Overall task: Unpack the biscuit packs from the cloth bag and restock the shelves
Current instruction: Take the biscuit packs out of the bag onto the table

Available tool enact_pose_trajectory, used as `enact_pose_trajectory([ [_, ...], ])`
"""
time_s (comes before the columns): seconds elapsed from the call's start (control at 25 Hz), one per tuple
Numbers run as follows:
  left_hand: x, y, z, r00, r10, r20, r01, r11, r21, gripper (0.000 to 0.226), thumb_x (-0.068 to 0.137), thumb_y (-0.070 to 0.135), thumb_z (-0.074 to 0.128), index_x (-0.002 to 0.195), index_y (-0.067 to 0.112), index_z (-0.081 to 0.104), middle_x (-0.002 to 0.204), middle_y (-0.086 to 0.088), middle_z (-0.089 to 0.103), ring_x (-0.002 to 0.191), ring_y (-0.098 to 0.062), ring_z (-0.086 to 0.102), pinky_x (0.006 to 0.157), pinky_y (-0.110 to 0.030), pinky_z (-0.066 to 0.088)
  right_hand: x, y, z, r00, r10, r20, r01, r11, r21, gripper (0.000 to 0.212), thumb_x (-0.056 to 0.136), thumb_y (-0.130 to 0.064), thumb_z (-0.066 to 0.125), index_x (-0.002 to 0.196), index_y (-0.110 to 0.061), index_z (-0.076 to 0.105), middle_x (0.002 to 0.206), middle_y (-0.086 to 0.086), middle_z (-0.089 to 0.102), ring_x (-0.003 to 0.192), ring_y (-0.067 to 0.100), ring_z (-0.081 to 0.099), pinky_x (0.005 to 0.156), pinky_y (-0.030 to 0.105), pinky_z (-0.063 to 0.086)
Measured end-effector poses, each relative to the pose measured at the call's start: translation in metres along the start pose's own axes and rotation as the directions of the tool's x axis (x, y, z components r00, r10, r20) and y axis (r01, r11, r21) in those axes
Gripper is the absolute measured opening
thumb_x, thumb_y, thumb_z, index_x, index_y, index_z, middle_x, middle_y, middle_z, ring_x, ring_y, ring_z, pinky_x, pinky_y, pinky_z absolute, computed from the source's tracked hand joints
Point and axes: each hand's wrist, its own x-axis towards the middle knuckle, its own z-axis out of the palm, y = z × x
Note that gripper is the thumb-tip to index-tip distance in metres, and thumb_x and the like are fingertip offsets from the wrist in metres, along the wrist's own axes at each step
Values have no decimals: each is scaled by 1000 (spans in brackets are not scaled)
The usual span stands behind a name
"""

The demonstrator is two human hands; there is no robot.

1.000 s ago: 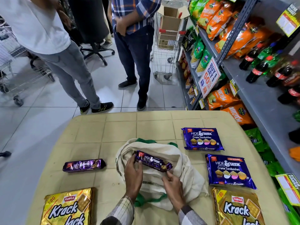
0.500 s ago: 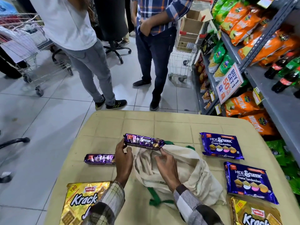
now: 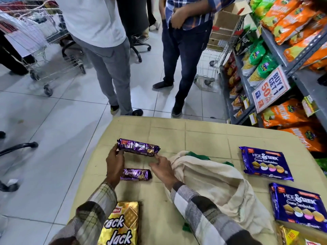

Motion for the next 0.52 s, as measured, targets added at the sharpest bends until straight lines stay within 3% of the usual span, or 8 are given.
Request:
enact_pose_trajectory([
  [0.08, 12, -7, -3, 999, -30, 44, 29, 999, 23, 38, 96, 14, 44, 130, 20, 60, 123, -3, 62, 115, -24, 54, 96, -36, 41, 16, 2, 10, 997, 53, 51, -52, 998, -18, 46, 87, -19, 57, 132, -9, 56, 125, 10, 64, 115, 29, 61, 83, 27, 45],
  [0.2, 25, -25, -5, 989, -56, 136, 41, 993, 107, 30, 96, 15, 42, 111, 28, 64, 107, 0, 66, 103, -24, 59, 85, -34, 41, 31, 11, 23, 979, 150, 139, -140, 987, -77, 38, 86, -19, 54, 124, -14, 60, 115, 8, 64, 118, 32, 58, 94, 34, 47],
  [0.28, 26, -36, -6, 988, -67, 138, 47, 988, 146, 28, 98, 17, 41, 112, 28, 63, 100, -1, 66, 94, -24, 62, 73, -29, 44, 36, 17, 28, 969, 186, 165, -172, 980, -98, 45, 88, -21, 51, 133, -14, 54, 130, 10, 59, 123, 31, 54, 98, 35, 44],
  [0.36, 23, -39, -7, 991, -69, 111, 46, 979, 199, 29, 100, 16, 40, 118, 17, 63, 99, -5, 64, 90, -25, 62, 67, -26, 39, 34, 17, 26, 964, 194, 183, -177, 979, -104, 52, 91, -25, 48, 143, -15, 44, 146, 9, 48, 130, 29, 48, 103, 33, 39],
  [0.44, 23, -41, -10, 996, -73, 49, 58, 965, 257, 31, 100, 17, 41, 121, 5, 60, 113, -17, 65, 111, -37, 59, 84, -37, 39, 30, 20, 24, 967, 161, 197, -147, 985, -87, 55, 94, -27, 47, 146, -15, 38, 146, 9, 47, 131, 28, 47, 100, 31, 38],
  [0.52, 17, -44, -22, 993, -117, -30, 121, 959, 258, 43, 101, 22, 42, 141, 6, 46, 141, -19, 53, 132, -37, 45, 108, -45, 28, 14, 25, 27, 988, 95, 126, -91, 995, -38, 57, 95, -26, 49, 148, -11, 34, 129, 8, 54, 119, 24, 53, 91, 26, 39],
])
